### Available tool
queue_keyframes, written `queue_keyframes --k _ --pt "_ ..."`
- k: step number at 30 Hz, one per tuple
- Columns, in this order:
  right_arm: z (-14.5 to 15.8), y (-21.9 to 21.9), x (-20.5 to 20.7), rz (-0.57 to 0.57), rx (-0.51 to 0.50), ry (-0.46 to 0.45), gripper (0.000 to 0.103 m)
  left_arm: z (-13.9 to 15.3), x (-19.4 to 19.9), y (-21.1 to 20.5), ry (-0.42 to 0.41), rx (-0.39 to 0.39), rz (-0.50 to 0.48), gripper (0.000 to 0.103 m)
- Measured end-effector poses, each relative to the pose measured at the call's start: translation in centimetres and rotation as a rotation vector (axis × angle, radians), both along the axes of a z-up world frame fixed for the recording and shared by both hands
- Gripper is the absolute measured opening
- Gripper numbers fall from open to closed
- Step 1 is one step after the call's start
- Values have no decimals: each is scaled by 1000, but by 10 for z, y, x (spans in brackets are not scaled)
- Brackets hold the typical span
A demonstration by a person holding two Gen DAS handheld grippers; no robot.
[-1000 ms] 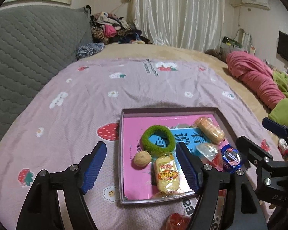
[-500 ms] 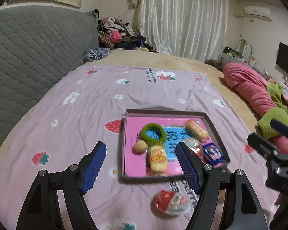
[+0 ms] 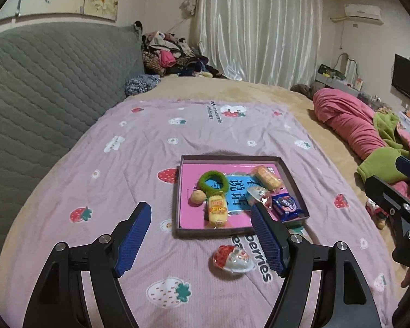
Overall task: Organize objects
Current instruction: 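Withdraw both open tools from the tray toward the clear ball and scrunchie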
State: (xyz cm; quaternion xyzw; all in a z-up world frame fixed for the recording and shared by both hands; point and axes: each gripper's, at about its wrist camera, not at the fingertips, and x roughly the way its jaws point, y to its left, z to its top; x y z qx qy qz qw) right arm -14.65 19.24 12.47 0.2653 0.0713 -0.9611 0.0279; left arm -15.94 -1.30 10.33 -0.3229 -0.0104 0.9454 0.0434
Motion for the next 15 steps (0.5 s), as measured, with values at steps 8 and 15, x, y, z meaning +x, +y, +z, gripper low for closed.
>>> queue_keyframes --k 8,15 --pt "4 11 29 -15 -6 -2 99 16 33 13 13 -33 -18 77" --pt "1 15 51 -25 1 -16 99 15 53 23 -1 -45 -30 77"
